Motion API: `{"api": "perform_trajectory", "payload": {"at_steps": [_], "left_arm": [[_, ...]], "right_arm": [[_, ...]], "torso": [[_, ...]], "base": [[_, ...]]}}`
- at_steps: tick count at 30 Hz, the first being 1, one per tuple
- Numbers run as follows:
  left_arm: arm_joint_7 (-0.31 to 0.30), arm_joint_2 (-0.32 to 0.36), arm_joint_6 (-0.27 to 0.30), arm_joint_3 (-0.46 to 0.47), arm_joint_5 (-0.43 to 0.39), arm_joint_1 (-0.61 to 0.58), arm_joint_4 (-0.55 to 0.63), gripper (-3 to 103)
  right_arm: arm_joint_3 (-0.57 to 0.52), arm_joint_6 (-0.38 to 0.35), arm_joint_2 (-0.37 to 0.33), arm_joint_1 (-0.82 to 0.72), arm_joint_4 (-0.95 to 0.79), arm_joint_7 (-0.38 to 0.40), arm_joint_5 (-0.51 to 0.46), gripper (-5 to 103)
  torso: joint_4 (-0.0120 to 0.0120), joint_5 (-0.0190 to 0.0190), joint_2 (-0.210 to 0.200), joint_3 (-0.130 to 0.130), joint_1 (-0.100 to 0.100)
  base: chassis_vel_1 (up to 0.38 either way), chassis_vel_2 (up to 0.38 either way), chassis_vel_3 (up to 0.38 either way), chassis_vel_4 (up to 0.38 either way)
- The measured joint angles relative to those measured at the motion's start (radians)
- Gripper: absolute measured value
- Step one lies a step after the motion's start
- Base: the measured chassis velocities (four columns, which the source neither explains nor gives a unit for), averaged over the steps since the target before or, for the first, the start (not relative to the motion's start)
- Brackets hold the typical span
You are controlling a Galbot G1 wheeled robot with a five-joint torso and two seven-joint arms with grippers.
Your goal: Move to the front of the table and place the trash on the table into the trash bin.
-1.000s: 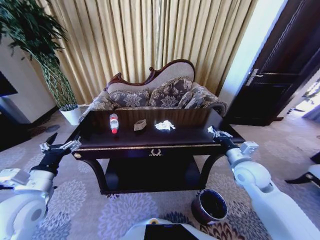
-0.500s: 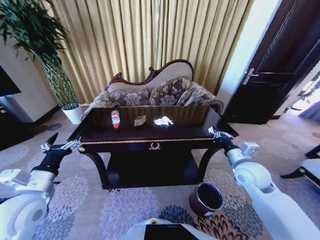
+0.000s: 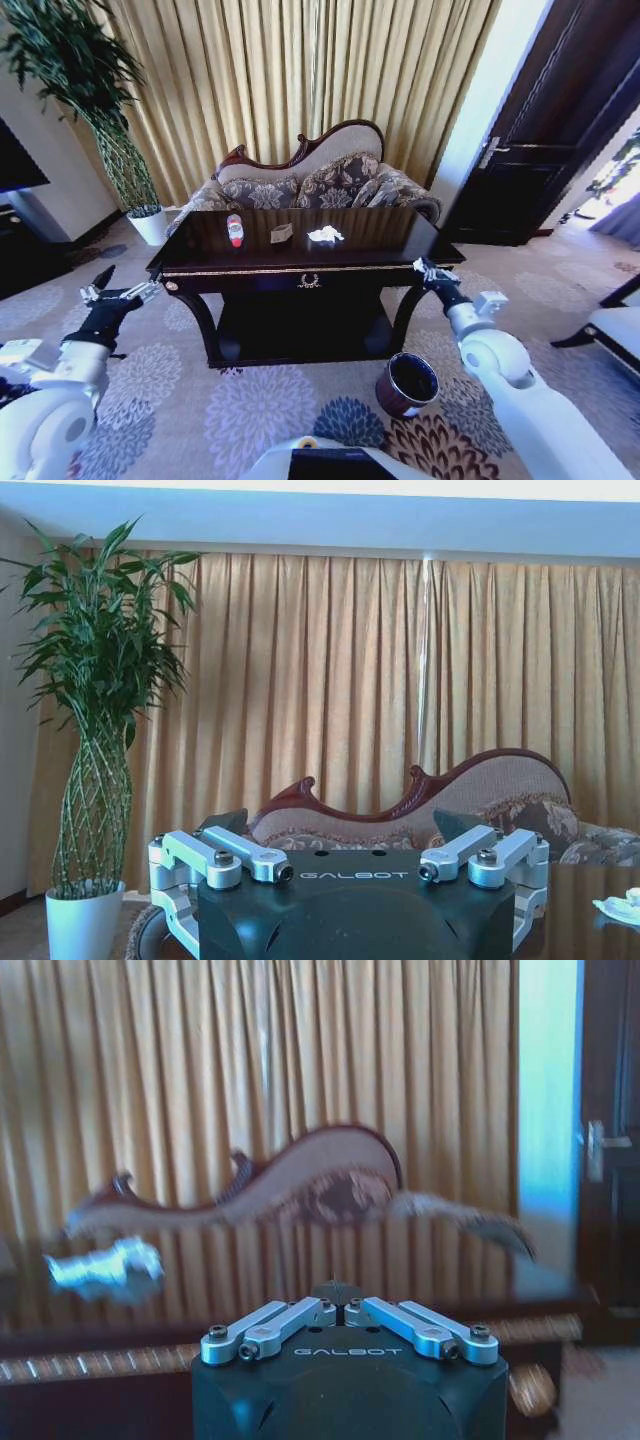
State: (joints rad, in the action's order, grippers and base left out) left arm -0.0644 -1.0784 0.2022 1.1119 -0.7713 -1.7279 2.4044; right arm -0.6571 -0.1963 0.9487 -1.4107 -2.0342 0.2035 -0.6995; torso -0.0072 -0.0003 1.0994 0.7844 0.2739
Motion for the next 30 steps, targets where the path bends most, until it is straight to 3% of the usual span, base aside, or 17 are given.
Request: {"api": "perform_trajectory", "payload": {"at_steps": [9, 10, 14, 19, 30], "left_arm": [[0.001, -0.002, -0.004, 0.003, 0.005, 0.006, -0.008, 100], [0.001, -0.004, -0.005, 0.005, 0.005, 0.005, -0.008, 100], [0.001, -0.006, -0.006, 0.005, 0.004, 0.005, -0.008, 100], [0.002, -0.017, -0.013, -0.015, 0.018, 0.011, -0.013, 100], [0.002, -0.032, -0.019, -0.021, 0.027, 0.012, -0.004, 100]], "right_arm": [[0.049, 0.077, 0.087, -0.05, 0.267, -0.061, 0.14, 0], [0.059, 0.1, 0.102, -0.029, 0.372, -0.075, 0.198, 0], [0.064, 0.112, 0.11, -0.015, 0.436, -0.08, 0.23, 0], [0.079, 0.195, 0.139, 0.08, 0.722, -0.093, 0.344, 0], [0.086, 0.233, 0.157, 0.16, 0.892, -0.097, 0.378, 0]], "torso": [[-0.0003, 0.0006, 0.0, 0.0, 0.0], [-0.0002, 0.0001, 0.0, 0.0, 0.0], [-0.0001, 0.0, 0.0, 0.0, 0.0], [-0.0002, 0.0003, 0.0, 0.0, 0.0], [-0.0001, 0.0002, 0.0, 0.0, 0.0]], "base": [[0.0, 0.0, 0.0, 0.0], [0.0, 0.0, 0.0, 0.0], [0.0, 0.0, 0.0, 0.0], [0.0, 0.0, 0.0, 0.0], [0.0, 0.0, 0.0, 0.0]]}}
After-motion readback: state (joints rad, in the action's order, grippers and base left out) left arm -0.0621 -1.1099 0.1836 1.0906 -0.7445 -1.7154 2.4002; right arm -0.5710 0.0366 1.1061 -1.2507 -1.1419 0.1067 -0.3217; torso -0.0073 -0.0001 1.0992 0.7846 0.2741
